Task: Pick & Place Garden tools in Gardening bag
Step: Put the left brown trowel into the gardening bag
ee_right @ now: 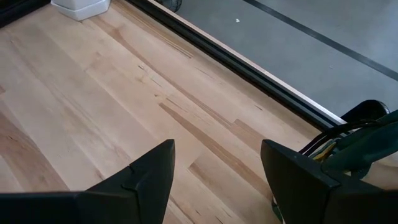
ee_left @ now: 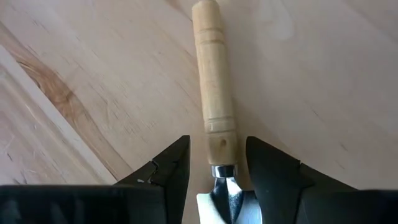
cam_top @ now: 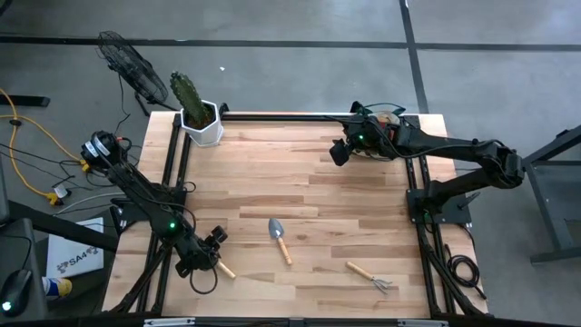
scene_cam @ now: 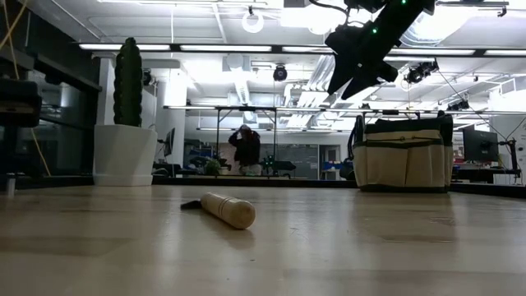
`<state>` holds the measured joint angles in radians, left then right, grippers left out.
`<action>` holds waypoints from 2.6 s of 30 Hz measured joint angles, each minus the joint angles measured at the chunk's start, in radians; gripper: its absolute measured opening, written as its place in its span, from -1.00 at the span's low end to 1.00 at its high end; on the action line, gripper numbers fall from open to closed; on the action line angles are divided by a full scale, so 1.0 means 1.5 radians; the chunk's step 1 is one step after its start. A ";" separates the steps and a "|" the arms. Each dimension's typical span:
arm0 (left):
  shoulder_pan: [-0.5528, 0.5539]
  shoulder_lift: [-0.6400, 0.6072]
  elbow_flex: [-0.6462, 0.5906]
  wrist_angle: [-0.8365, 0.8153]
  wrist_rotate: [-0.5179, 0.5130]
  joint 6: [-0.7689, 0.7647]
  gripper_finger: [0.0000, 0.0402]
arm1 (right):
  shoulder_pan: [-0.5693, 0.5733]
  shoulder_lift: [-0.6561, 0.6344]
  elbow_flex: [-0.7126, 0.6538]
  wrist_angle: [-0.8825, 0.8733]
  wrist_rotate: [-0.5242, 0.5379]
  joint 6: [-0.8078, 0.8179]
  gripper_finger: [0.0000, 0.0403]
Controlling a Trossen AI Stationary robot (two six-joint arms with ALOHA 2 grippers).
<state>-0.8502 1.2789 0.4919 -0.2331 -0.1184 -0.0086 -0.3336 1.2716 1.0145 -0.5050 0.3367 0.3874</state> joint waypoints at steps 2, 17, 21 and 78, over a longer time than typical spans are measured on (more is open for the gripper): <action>0.000 0.000 0.000 0.000 0.000 -0.001 -0.29 | 0.000 0.000 0.000 0.000 0.000 0.000 0.15; 0.000 -0.001 -0.037 0.038 0.024 -0.051 -0.48 | 0.000 0.000 0.000 0.000 0.000 0.000 0.15; 0.000 -0.001 -0.036 0.039 0.020 -0.051 -0.60 | 0.000 0.000 0.000 0.000 0.000 0.000 0.15; 0.446 -0.169 0.046 0.627 -0.516 0.527 -0.76 | 0.195 0.120 0.000 0.633 -0.039 -0.128 0.15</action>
<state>-0.1811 1.0258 0.5610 0.7079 -0.8924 0.7818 -0.0410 1.4518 1.0142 0.4452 0.2785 0.1948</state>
